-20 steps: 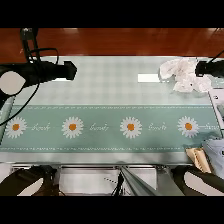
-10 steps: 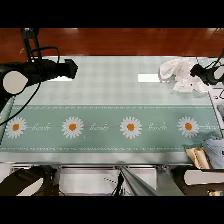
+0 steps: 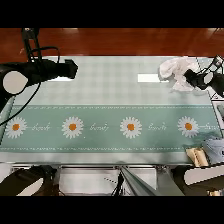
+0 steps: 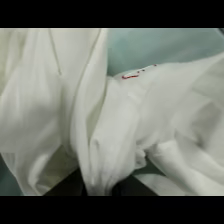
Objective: Fold the shirts.
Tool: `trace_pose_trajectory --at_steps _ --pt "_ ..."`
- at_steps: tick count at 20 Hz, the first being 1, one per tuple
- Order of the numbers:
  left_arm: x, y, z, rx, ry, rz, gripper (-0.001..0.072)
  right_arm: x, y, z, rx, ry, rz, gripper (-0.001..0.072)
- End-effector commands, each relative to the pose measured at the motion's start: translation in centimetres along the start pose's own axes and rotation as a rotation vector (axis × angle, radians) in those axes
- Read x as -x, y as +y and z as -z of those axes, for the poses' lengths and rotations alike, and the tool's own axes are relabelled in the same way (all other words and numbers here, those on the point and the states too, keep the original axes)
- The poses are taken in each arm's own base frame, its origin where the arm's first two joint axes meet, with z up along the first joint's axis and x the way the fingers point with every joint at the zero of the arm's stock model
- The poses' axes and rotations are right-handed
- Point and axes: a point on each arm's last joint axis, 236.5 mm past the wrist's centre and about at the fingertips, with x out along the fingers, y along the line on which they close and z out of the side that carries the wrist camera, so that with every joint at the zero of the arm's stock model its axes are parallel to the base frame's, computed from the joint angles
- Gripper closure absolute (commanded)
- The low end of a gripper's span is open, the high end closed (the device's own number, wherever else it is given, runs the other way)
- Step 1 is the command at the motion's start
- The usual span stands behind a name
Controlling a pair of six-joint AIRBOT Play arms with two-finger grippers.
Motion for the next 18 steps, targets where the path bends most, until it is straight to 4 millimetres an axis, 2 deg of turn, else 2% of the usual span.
trace_pose_trajectory --at_steps 1,2,4,5,7,9,12,14,15,16,18 --pt "0.2 -0.3 -0.3 0.005 -0.006 0.008 -0.0013 3.4 2.1 -4.1 -0.006 -0.120 -0.059 0.0678" --pt "0.8 -0.7 -0.6 0.021 -0.003 0.024 -0.0013 5.9 3.1 -6.0 0.008 -0.173 -0.084 0.0678" --pt "2.6 -1.7 -2.4 0.028 -0.024 0.048 -0.0013 12.6 6.2 -9.8 0.071 -0.307 -0.154 0.0678" --pt "4.0 -2.2 -3.5 0.023 -0.044 0.058 -0.0013 16.8 8.0 -11.5 0.120 -0.384 -0.192 0.0678" --pt "7.5 -3.0 -6.6 0.018 -0.114 0.076 -0.0013 25.5 11.5 -13.5 0.182 -0.529 -0.283 0.0678" --pt "11.9 -3.8 -9.7 0.012 -0.193 0.097 -0.0013 34.5 14.6 -13.9 0.206 -0.656 -0.397 0.0678" --pt "19.8 -4.6 -13.1 -0.014 -0.323 0.126 -0.0013 46.4 17.7 -11.9 0.236 -0.793 -0.580 0.0678" --pt "24.2 -4.8 -13.7 -0.031 -0.387 0.139 -0.0013 51.4 18.4 -9.8 0.252 -0.814 -0.673 0.0678" --pt "25.7 -4.8 -13.5 -0.033 -0.404 0.142 -0.0013 52.8 18.6 -8.5 0.255 -0.790 -0.713 0.0678" --pt "26.8 -4.7 -12.9 -0.035 -0.401 0.142 -0.0013 53.6 19.0 -6.8 0.259 -0.740 -0.754 0.0678" --pt "27.5 -4.3 -10.6 -0.040 -0.330 0.129 -0.0013 53.4 20.2 -2.9 0.293 -0.589 -0.815 0.0678"
